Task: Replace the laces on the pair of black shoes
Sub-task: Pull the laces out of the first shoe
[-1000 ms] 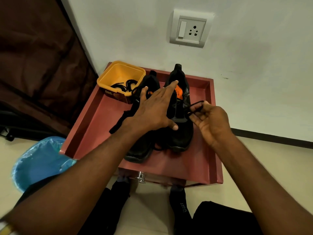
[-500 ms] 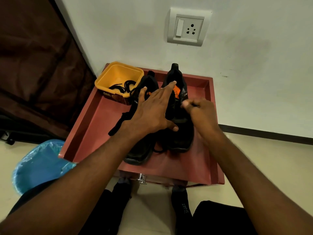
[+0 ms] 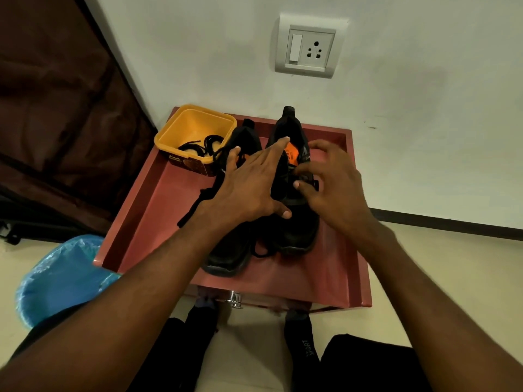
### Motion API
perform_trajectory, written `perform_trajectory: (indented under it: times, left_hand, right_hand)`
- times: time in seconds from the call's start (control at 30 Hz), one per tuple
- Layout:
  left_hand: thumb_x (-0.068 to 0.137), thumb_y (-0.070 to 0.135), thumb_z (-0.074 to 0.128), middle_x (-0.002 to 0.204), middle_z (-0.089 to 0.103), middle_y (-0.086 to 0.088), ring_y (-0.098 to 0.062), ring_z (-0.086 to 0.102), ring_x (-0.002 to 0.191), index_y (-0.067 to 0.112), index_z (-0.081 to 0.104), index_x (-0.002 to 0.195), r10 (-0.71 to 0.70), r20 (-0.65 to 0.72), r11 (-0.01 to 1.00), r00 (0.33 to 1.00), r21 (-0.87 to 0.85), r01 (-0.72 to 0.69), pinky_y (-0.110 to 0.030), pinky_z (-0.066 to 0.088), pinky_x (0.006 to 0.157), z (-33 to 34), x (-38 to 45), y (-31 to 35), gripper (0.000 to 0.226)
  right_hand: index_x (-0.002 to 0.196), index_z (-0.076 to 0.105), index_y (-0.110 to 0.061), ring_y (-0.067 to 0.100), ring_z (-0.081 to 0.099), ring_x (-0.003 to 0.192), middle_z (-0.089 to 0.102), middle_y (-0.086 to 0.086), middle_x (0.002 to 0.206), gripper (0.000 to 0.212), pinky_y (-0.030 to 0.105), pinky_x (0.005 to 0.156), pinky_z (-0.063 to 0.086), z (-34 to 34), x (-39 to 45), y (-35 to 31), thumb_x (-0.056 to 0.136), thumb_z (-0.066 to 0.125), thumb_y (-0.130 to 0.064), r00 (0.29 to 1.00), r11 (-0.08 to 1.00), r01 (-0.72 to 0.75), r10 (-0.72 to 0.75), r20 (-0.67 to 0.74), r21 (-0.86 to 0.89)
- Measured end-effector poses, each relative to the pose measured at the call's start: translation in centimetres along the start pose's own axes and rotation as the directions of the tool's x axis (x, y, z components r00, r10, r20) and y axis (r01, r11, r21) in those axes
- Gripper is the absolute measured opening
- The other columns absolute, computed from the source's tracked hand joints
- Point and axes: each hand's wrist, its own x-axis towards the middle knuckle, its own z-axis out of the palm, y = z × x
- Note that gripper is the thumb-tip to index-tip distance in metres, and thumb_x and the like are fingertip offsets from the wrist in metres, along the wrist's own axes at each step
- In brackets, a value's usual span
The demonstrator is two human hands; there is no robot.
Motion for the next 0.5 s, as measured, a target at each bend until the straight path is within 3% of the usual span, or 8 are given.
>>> perform_trajectory:
  times: [0.1,0.23,0.3,0.37,0.4,0.43,0.47,0.5]
  left_hand:
    - [0.064,0.06,0.089,0.171,0.017,0.004,-0.019,0.021,0.157,0.03,-0.006,0.163,-0.002,0.004,1.0,1.0,-0.009,0.002,-0.059,-0.008,0.123,-0.1,0.0,0.0,0.141]
    - [0.062,0.06,0.09,0.172,0.016,0.004,-0.02,0.021,0.157,0.03,-0.009,0.163,0.004,-0.002,1.0,1.0,-0.008,-0.004,-0.059,-0.007,0.123,0.0,-0.1,0.1,0.144]
    - [0.061,0.059,0.091,0.172,0.016,0.005,-0.02,0.021,0.157,0.031,-0.011,0.162,0.0,-0.002,1.0,1.0,-0.018,0.0,-0.059,-0.007,0.123,0.0,-0.1,0.0,0.147]
    - [0.06,0.058,0.092,0.172,0.017,0.006,-0.019,0.02,0.157,0.031,-0.012,0.162,-0.009,-0.001,1.0,1.0,-0.027,0.009,-0.059,-0.008,0.123,-0.1,0.0,-0.1,0.148]
    - [0.06,0.058,0.092,0.171,0.017,0.006,-0.019,0.019,0.157,0.031,-0.012,0.162,-0.012,0.002,1.0,1.0,-0.028,0.012,-0.059,-0.009,0.123,-0.1,0.0,-0.2,0.148]
    - [0.06,0.058,0.092,0.171,0.017,0.005,-0.019,0.019,0.157,0.032,-0.012,0.162,-0.014,0.003,1.0,1.0,-0.028,0.014,-0.059,-0.009,0.124,-0.1,0.0,-0.1,0.148]
    - [0.06,0.058,0.092,0.171,0.018,0.004,-0.019,0.019,0.157,0.032,-0.011,0.162,-0.017,0.006,0.999,1.0,-0.028,0.017,-0.059,-0.009,0.124,-0.1,0.0,-0.1,0.148]
    - [0.06,0.058,0.092,0.171,0.018,0.003,-0.019,0.019,0.157,0.032,-0.011,0.162,-0.019,0.009,0.999,1.0,-0.028,0.019,-0.059,-0.009,0.124,-0.1,0.0,0.0,0.147]
  right_hand:
    - [0.104,0.078,-0.025,0.023,0.045,0.137,0.044,-0.006,0.153,0.016,0.048,0.106,0.045,1.2,-0.5,-0.4,0.089,0.074,-0.027,0.996,1.0,0.006,-0.003,0.089,-0.03]
    - [0.092,0.078,-0.016,0.015,0.061,0.109,0.06,-0.001,0.118,0.006,0.015,0.084,0.048,0.9,-0.2,-2.2,0.093,0.072,-0.014,0.956,0.895,-0.289,0.289,0.051,0.339]
    - [0.086,0.071,-0.015,0.02,0.07,0.104,0.069,0.004,0.102,0.018,0.02,0.086,0.05,0.1,0.2,-2.4,0.098,0.059,-0.009,0.816,0.436,-0.498,0.528,0.235,0.75]
    - [0.081,0.06,-0.017,0.025,0.073,0.108,0.07,0.003,0.092,0.024,0.046,0.099,0.048,-1.1,0.7,-1.4,0.098,0.047,-0.006,0.71,-0.207,-0.424,0.528,0.466,0.882]
    - [0.081,0.057,-0.019,0.026,0.072,0.112,0.067,-0.001,0.09,0.023,0.056,0.104,0.045,-1.6,0.9,-0.2,0.097,0.046,-0.007,0.668,-0.392,-0.344,0.537,0.516,0.853]
    - [0.082,0.058,-0.02,0.025,0.071,0.112,0.064,-0.003,0.087,0.021,0.06,0.105,0.043,-2.1,0.9,0.4,0.096,0.047,-0.008,0.642,-0.454,-0.304,0.552,0.533,0.837]
    - [0.084,0.059,-0.021,0.023,0.069,0.106,0.062,-0.005,0.086,0.019,0.057,0.105,0.045,-2.2,1.0,0.8,0.096,0.05,-0.01,0.63,-0.397,-0.333,0.581,0.515,0.855]
    - [0.088,0.062,-0.022,0.019,0.067,0.099,0.063,-0.006,0.087,0.015,0.048,0.102,0.048,-2.3,0.9,0.8,0.095,0.053,-0.011,0.643,-0.228,-0.401,0.62,0.45,0.887]
